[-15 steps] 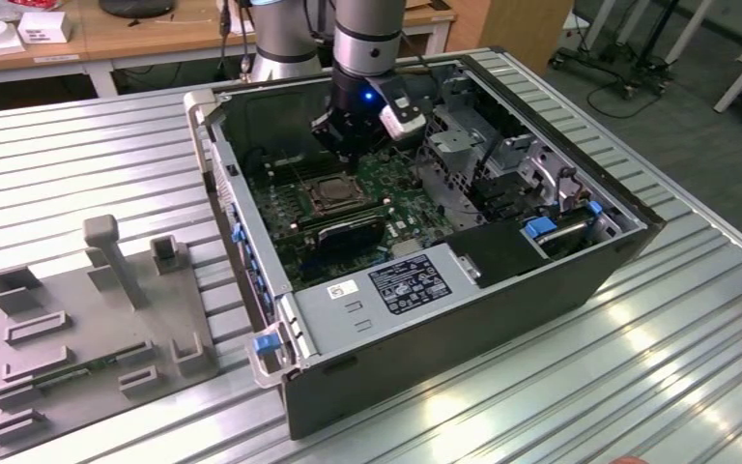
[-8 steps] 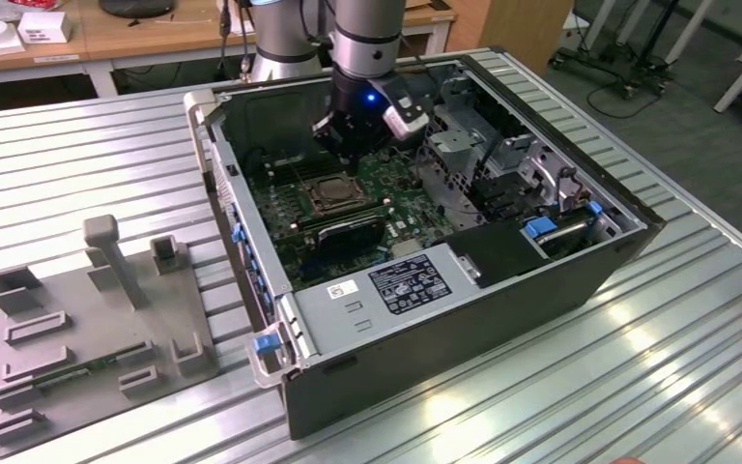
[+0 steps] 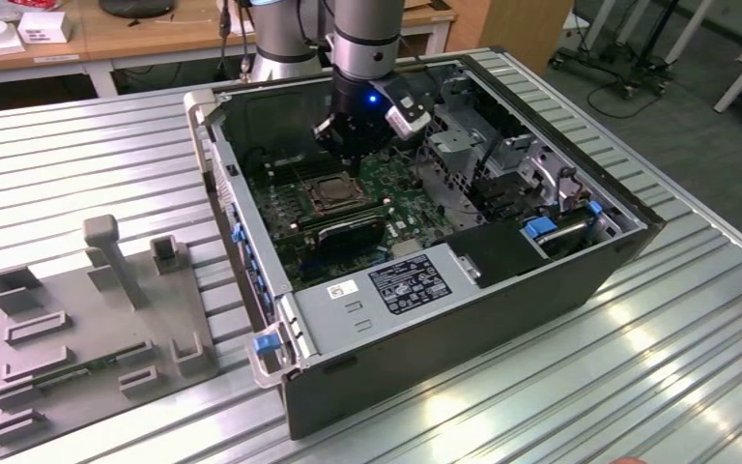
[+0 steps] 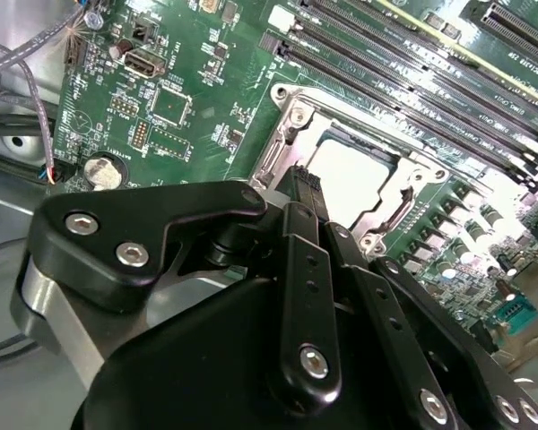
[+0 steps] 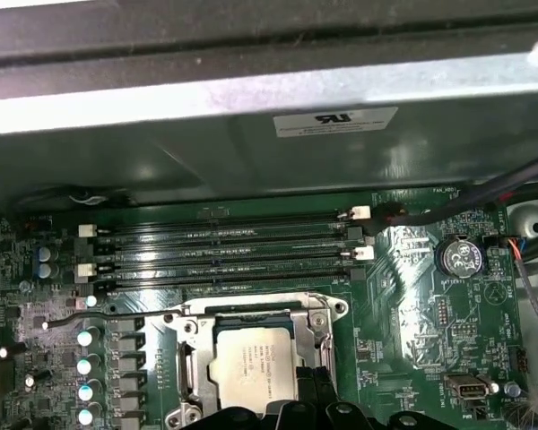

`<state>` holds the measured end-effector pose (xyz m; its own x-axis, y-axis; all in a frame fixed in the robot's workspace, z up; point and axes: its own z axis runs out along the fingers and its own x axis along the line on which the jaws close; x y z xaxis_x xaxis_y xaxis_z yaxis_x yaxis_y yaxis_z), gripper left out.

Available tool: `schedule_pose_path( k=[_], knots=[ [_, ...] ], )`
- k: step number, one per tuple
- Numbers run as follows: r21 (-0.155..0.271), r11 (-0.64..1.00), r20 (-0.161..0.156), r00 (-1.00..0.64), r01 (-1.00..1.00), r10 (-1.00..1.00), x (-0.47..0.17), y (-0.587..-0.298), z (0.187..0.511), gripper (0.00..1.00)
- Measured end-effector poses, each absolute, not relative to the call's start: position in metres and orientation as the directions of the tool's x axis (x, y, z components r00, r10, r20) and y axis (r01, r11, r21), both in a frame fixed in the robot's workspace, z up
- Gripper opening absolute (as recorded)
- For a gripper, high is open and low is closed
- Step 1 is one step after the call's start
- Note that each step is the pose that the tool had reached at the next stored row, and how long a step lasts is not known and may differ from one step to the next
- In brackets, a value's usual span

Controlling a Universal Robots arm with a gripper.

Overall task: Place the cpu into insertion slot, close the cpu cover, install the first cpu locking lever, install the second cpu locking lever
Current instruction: 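Close the cpu cover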

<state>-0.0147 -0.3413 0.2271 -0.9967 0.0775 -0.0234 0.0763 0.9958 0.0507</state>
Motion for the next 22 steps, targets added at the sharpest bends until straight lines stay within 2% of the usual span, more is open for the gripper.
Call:
schedule_pose_path(
  k=[6, 22],
  knots=[
    [0.052, 0.997, -0.039, -0.998, 0.056, 0.058, -0.015, -0.342, 0.226, 0.11],
    [0.052, 0.997, -0.044, -0.998, 0.053, 0.055, -0.036, -0.342, 0.225, 0.11]
  ],
)
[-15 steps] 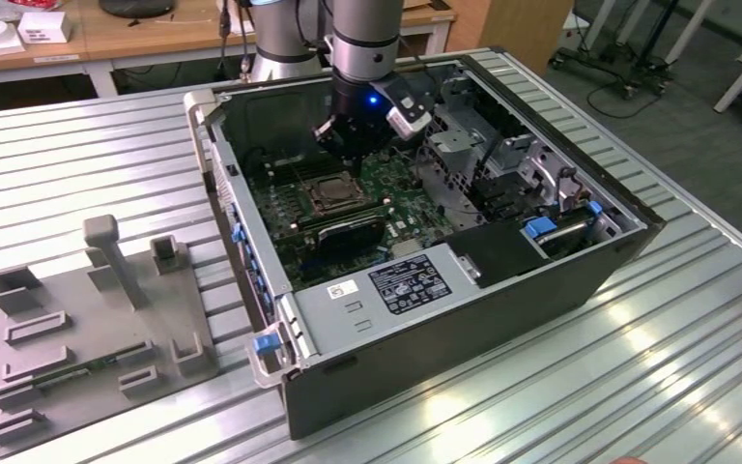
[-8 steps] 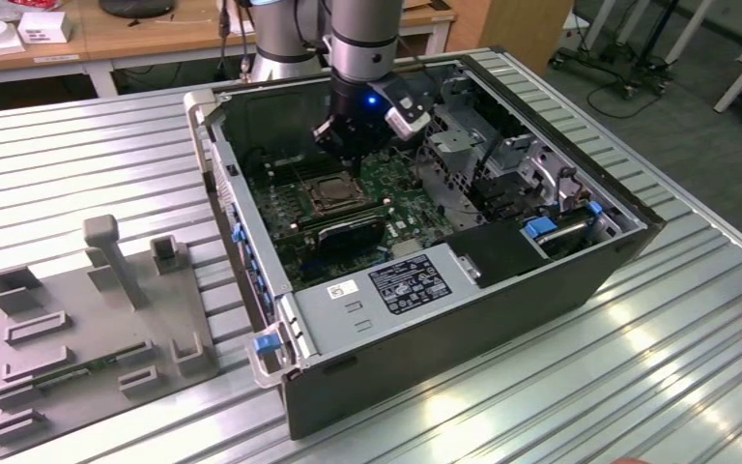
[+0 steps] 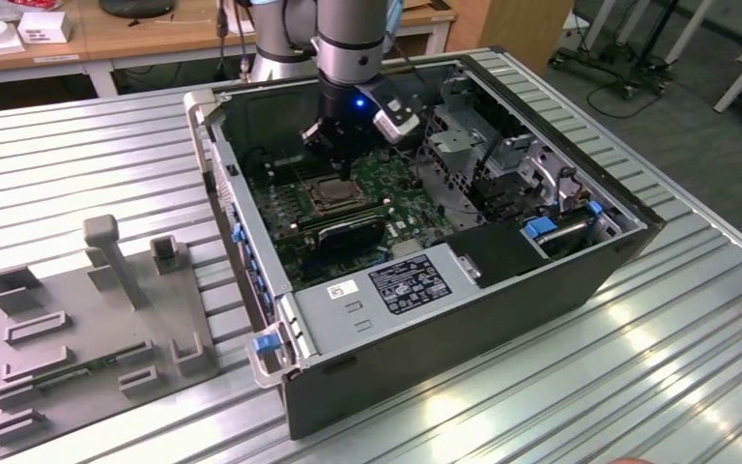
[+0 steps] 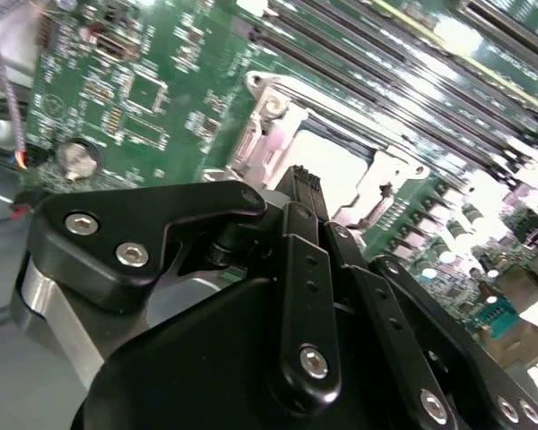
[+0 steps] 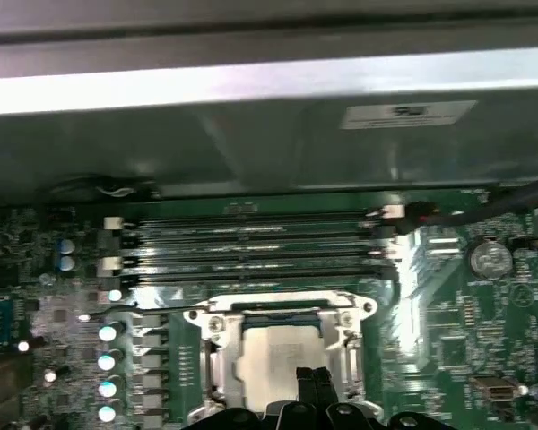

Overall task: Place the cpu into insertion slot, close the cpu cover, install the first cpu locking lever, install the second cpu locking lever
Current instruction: 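Close the cpu cover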

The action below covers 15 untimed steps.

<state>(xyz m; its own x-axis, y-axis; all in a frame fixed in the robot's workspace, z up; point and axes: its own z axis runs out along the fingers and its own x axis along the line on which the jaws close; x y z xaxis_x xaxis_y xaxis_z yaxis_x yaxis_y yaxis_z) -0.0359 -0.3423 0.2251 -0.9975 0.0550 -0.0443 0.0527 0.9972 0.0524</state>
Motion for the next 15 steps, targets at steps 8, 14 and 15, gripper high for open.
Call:
schedule_pose_path(
  k=[8, 14, 15],
  knots=[
    [0.052, 0.997, -0.047, -0.997, 0.052, 0.055, -0.054, -0.342, 0.224, 0.11],
    [0.053, 0.997, -0.048, -0.997, 0.053, 0.055, -0.069, -0.342, 0.222, 0.11],
    [0.053, 0.997, -0.048, -0.997, 0.053, 0.055, -0.07, -0.342, 0.221, 0.11]
  ],
)
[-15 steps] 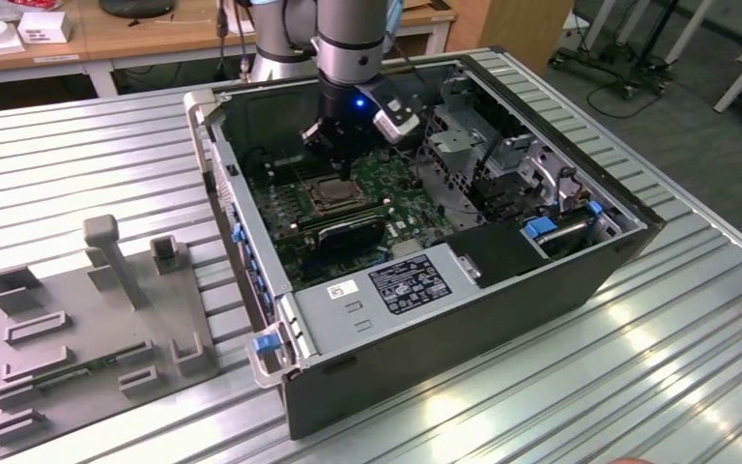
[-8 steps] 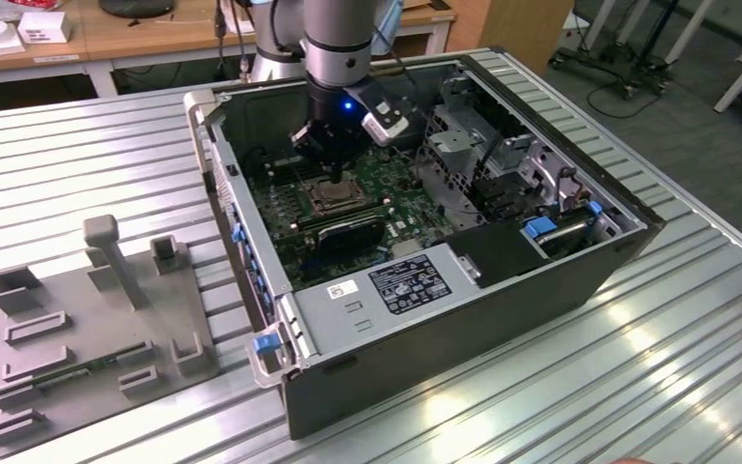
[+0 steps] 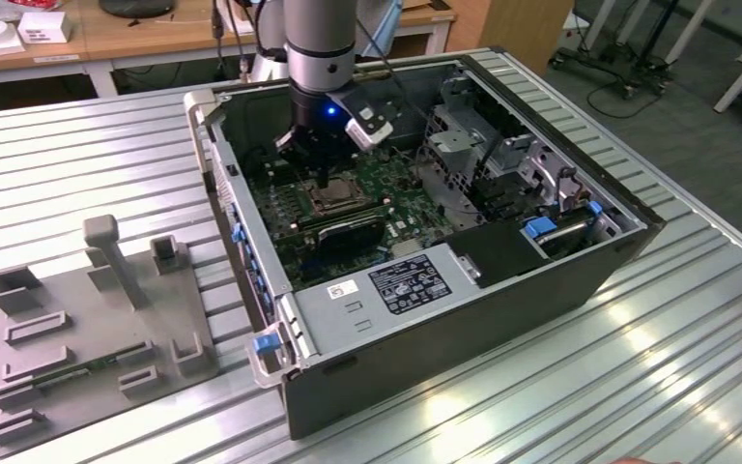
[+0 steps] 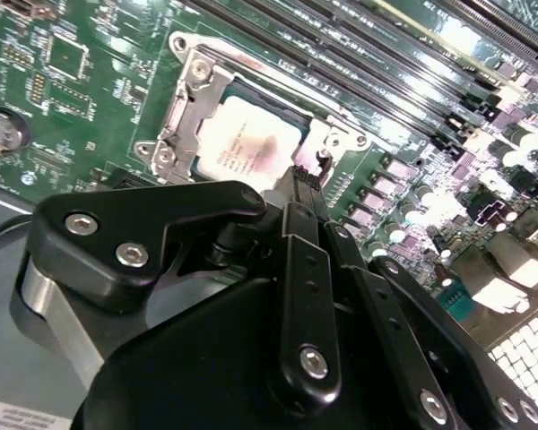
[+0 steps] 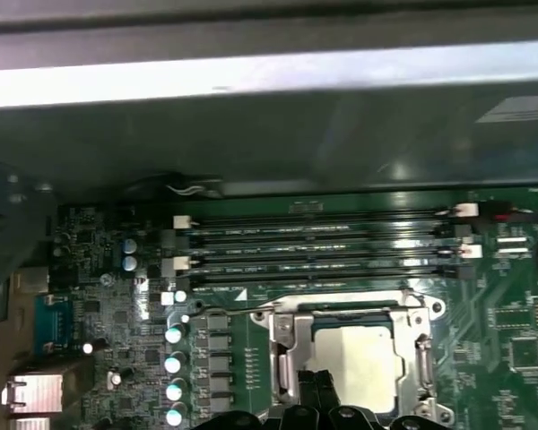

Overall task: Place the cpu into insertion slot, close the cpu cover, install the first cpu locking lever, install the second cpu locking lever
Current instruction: 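Close the cpu cover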

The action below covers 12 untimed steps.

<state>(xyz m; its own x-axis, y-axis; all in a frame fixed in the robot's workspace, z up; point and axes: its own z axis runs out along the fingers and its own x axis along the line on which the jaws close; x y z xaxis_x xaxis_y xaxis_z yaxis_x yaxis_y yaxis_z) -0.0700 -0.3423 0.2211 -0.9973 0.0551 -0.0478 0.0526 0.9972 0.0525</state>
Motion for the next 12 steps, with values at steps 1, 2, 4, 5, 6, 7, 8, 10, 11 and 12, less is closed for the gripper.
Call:
schedule_pose_path(
  k=[1, 2, 4, 5, 6, 7, 8, 10, 11, 12],
  knots=[
    [0.052, 0.997, -0.048, -0.997, 0.053, 0.055, -0.0708, -0.3423, 0.2199, 0.11],
    [0.052, 0.997, -0.048, -0.997, 0.053, 0.055, -0.0714, -0.3423, 0.2188, 0.11],
    [0.052, 0.997, -0.048, -0.997, 0.052, 0.055, -0.0721, -0.3426, 0.2183, 0.11],
    [0.052, 0.997, -0.048, -0.997, 0.052, 0.055, -0.0724, -0.3429, 0.2183, 0.11],
    [0.052, 0.997, -0.048, -0.997, 0.052, 0.055, -0.0726, -0.3433, 0.2182, 0.11],
    [0.052, 0.997, -0.048, -0.997, 0.052, 0.055, -0.0728, -0.3438, 0.2181, 0.11],
    [0.052, 0.997, -0.048, -0.997, 0.052, 0.055, -0.0729, -0.3446, 0.2181, 0.11],
    [0.052, 0.997, -0.048, -0.997, 0.052, 0.055, -0.0731, -0.3458, 0.2175, 0.11],
    [0.052, 0.997, -0.048, -0.997, 0.052, 0.055, -0.0731, -0.3458, 0.2175, 0.11],
    [0.052, 0.997, -0.048, -0.997, 0.052, 0.055, -0.0731, -0.3458, 0.2175, 0.11]
  ],
)
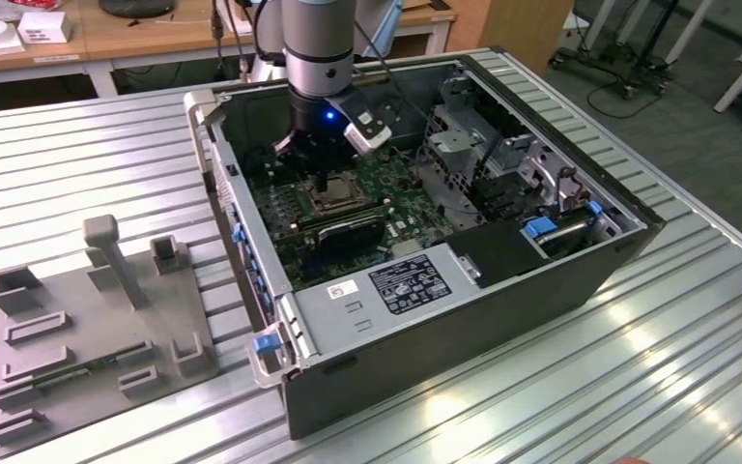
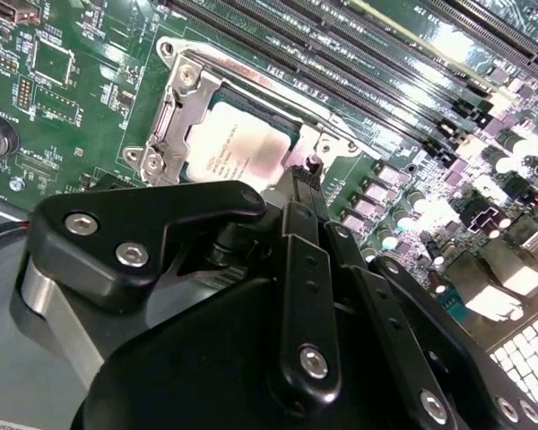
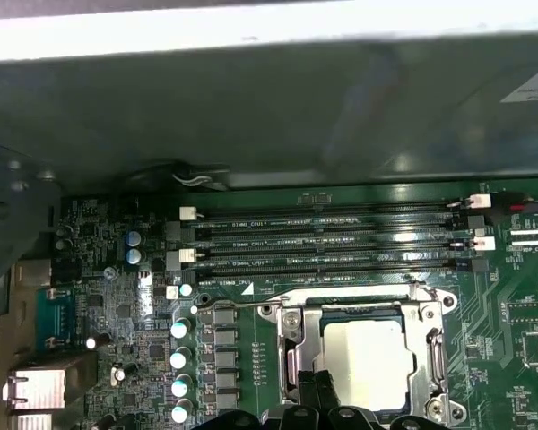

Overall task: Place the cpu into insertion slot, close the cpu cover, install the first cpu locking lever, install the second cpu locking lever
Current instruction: 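Close the cpu cover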

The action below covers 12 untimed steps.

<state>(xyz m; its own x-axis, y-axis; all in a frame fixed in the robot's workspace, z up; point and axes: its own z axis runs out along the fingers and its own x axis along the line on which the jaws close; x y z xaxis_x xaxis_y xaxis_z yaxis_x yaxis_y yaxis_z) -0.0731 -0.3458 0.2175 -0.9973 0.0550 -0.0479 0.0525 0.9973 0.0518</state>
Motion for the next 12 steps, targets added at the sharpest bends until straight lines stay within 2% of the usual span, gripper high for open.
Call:
schedule_pose_path(
  k=[12],
  knots=[
    [0.051, 0.997, -0.048, -0.997, 0.052, 0.055, -0.0732, -0.3459, 0.2139, 0.11]
  ],
)
